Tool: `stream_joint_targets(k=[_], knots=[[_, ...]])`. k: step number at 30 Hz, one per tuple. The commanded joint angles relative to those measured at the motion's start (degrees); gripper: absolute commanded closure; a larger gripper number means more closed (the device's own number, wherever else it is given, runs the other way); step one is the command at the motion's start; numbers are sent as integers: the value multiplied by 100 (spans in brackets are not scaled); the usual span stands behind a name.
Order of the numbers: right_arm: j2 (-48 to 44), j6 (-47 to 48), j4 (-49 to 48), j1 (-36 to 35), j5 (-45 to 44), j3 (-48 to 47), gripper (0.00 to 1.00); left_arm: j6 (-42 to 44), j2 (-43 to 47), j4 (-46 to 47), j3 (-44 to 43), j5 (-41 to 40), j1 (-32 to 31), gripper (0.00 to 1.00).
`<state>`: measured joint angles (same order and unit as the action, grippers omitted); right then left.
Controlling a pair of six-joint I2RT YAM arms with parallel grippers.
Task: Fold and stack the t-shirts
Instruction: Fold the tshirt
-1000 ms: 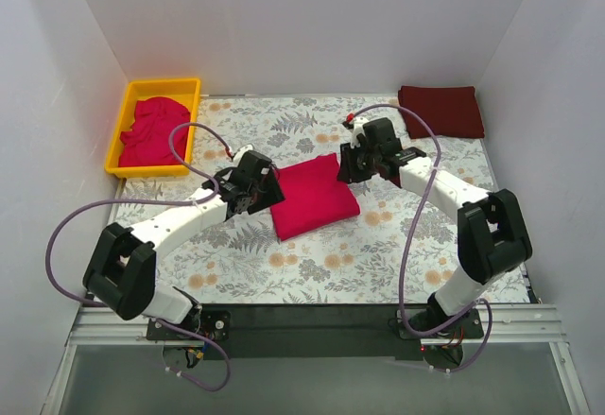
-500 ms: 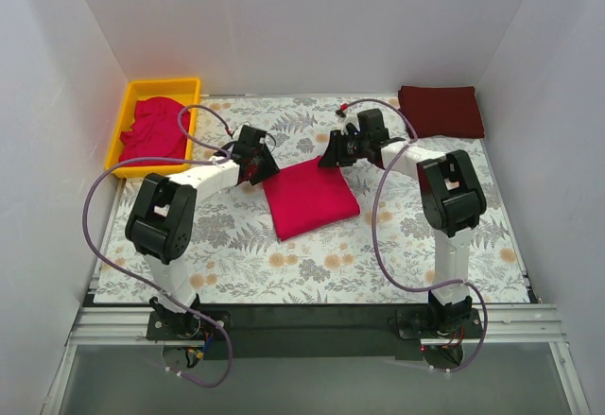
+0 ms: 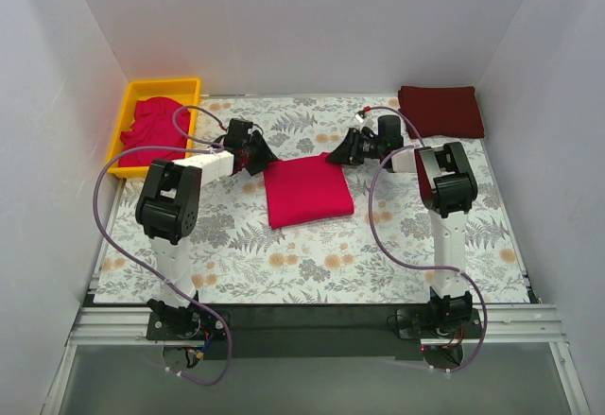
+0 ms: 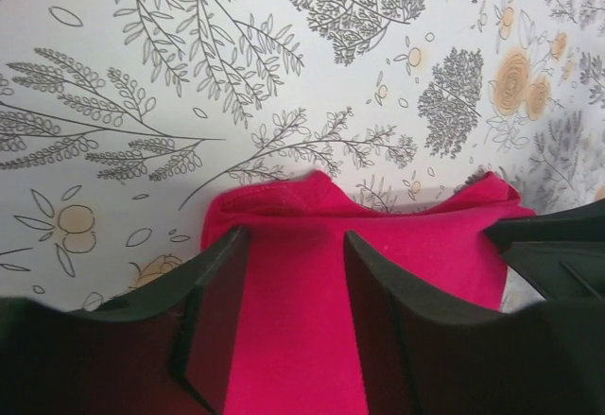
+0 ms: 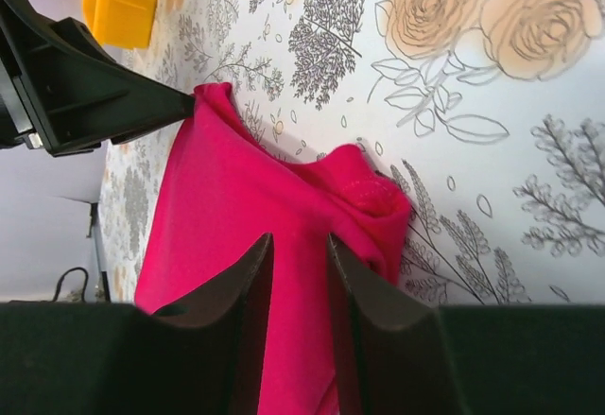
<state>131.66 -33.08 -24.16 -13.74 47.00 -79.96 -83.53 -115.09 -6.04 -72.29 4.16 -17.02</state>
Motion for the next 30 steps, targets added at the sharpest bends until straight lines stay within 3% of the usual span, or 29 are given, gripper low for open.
stream_joint_targets(k=[1, 7, 14, 18, 24, 30], knots=[[-288, -216, -440, 205, 160, 296, 64, 179, 11, -468, 75, -4, 76, 53], [-1747, -225, -545, 187, 160, 1350, 64, 284, 1197, -556, 136, 181, -56, 36], [-2987, -813, -1475, -163, 440, 2871, 65, 4, 2876, -547, 1251, 260, -706, 34], [-2936, -1130, -2302, -296, 424, 3635, 66, -304, 3247, 171, 2349, 655, -1005, 39], [-2110, -1350, -3549, -217, 503, 4269, 68, -805, 2940, 1025, 3493, 726, -1005, 51], [-1617, -1122, -3718, 160, 406, 4621, 70, -1244, 2851, 896, 4030, 384, -918, 57]])
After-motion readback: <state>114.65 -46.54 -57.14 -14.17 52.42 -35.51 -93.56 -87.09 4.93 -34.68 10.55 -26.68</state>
